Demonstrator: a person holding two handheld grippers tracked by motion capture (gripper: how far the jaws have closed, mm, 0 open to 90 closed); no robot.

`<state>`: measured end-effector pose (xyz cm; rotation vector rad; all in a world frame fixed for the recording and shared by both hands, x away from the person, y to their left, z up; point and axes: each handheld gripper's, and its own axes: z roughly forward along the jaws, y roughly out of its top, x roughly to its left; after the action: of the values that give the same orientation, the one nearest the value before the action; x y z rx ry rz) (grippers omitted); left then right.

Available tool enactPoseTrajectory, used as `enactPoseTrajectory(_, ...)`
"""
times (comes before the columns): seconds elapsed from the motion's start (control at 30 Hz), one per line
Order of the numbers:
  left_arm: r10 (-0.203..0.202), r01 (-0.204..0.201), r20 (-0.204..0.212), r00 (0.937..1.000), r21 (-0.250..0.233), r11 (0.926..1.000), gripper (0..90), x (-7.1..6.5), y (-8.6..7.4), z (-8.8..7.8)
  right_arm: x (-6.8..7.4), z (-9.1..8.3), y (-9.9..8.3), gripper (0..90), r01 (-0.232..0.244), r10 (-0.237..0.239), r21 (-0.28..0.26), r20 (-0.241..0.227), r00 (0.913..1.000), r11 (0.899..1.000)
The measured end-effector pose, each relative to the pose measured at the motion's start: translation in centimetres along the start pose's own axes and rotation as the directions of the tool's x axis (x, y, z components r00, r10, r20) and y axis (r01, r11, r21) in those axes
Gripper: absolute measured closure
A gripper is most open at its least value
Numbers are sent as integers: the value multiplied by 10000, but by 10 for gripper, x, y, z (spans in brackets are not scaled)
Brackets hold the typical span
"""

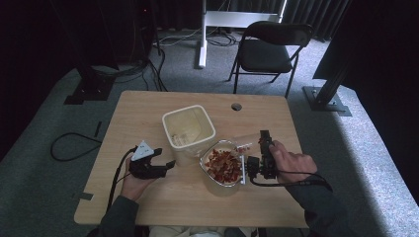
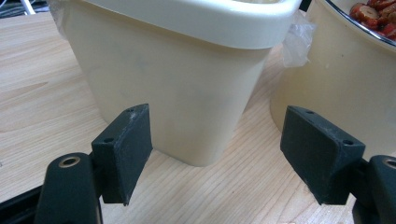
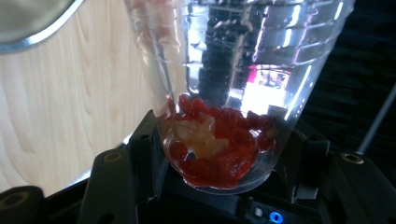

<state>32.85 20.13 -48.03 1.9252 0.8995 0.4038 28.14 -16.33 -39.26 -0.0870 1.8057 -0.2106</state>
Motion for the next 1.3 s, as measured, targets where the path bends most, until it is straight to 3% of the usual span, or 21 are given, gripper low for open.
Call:
enactPoseTrajectory(0.33, 10, -10, 51, 10000, 10, 10000, 255, -1, 1, 2, 2, -1, 2, 422, 835, -847, 308, 380, 9957, 9960)
enactPoseTrajectory(1.3, -22, 22, 51, 10000, 16, 10000, 255, -1, 0, 2, 6, 0, 1, 422, 959, -975, 392, 427, 9943, 9946)
